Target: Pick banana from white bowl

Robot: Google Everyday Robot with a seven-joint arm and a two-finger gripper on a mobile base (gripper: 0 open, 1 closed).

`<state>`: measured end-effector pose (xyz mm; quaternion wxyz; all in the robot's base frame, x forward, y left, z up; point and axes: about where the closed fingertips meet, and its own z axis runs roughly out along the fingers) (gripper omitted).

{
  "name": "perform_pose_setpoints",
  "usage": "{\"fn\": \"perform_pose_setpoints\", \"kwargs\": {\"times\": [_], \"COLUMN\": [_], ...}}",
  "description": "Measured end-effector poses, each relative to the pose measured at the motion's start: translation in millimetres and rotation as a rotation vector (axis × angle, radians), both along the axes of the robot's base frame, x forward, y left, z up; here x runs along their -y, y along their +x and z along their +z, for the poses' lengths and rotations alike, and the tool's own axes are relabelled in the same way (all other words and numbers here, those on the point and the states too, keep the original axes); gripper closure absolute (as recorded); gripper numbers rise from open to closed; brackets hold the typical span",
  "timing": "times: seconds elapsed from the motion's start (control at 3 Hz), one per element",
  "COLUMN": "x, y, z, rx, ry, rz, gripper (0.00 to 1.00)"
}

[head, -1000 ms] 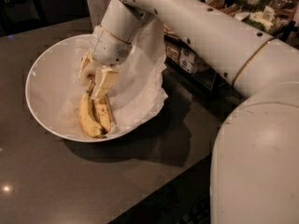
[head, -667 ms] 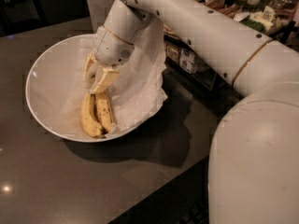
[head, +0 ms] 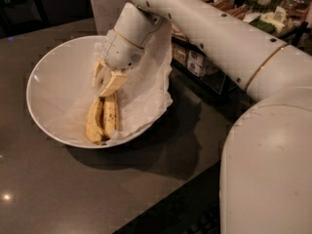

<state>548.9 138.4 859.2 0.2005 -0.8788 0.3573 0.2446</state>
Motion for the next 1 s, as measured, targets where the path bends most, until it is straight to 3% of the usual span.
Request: {"fn": "perform_pose_setpoints", "kwargs": {"times": [0.33,1.0], "x": [3,5], "y": [-5,-32], "z": [11,80], "rx": [0.04,0.244], "ry": [0.03,0.061], "rz": [0.002,0.022], "gripper": [1.0,1.0]}}
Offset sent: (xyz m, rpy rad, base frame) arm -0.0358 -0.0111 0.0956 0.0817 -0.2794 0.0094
